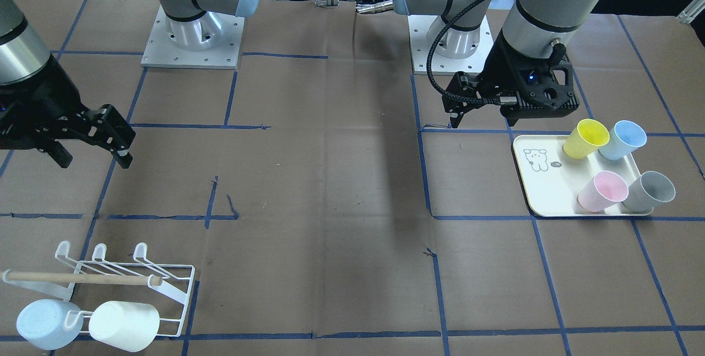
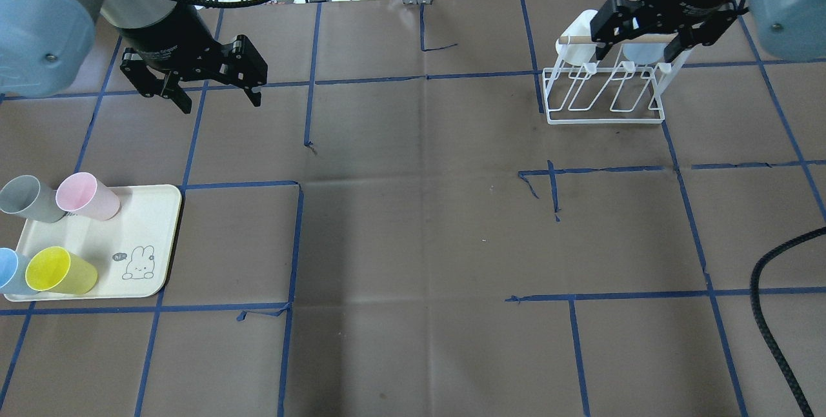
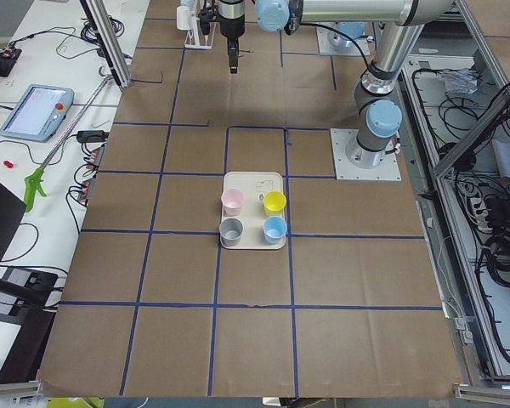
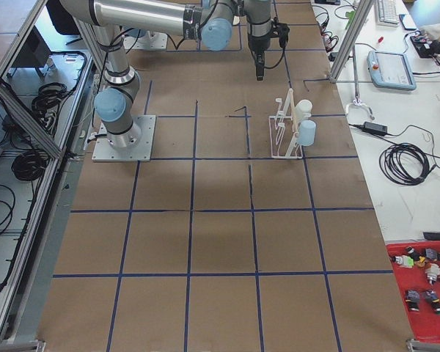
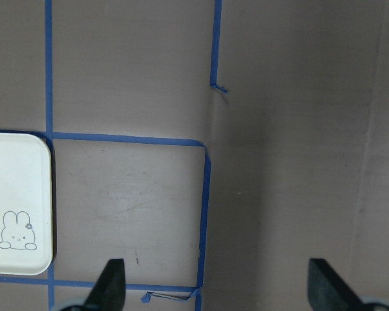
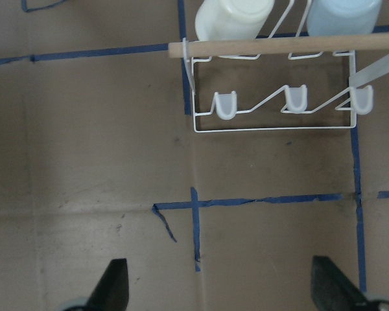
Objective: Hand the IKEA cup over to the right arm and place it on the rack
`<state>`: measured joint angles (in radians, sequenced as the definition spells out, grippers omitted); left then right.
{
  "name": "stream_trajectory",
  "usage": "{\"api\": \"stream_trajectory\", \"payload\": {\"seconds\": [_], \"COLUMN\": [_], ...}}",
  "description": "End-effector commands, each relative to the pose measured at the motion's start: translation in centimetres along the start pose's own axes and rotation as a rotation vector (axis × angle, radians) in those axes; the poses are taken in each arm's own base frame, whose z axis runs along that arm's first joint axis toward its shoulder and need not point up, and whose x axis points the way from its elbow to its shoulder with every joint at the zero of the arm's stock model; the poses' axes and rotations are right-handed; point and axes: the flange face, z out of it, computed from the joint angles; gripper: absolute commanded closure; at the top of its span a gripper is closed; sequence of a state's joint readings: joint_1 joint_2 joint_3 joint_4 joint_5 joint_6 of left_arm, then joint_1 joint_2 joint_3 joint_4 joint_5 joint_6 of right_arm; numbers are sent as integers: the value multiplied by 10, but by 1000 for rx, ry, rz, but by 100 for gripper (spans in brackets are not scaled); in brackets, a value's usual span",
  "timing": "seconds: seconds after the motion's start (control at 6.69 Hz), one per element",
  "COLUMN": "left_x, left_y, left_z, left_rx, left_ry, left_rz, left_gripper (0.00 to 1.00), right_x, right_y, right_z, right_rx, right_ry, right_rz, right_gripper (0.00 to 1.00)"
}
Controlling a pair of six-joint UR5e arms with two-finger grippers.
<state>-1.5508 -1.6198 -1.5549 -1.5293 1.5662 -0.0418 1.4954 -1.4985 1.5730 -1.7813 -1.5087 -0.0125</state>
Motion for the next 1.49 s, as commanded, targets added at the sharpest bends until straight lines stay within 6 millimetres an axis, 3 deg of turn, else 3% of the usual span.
{"api": "stream_trajectory", "payload": {"seconds": [0.0, 0.15, 0.3, 0.6, 1.34], "left_x": [0, 0, 0, 0, 0], "left_y": [0, 0, 1, 0, 1], "left_z": [0, 0, 0, 0, 0], "left_rx": [-1, -1, 1, -1, -1], "left_ry": [0, 0, 0, 0, 0], "left_rz": [-1, -1, -1, -3, -3], "left_gripper": [0, 0, 0, 0, 0], "right_x": [-38, -37, -40, -39, -38], "right_y": [25, 36, 34, 48, 46], "right_z": [-8, -10, -3, -24, -21], "right_rx": [-43, -49, -52, -24, -16], "right_ry": [-13, -1, -21, -12, -9], "right_rz": [131, 172, 165, 161, 169], "right_gripper": [0, 0, 0, 0, 0]}}
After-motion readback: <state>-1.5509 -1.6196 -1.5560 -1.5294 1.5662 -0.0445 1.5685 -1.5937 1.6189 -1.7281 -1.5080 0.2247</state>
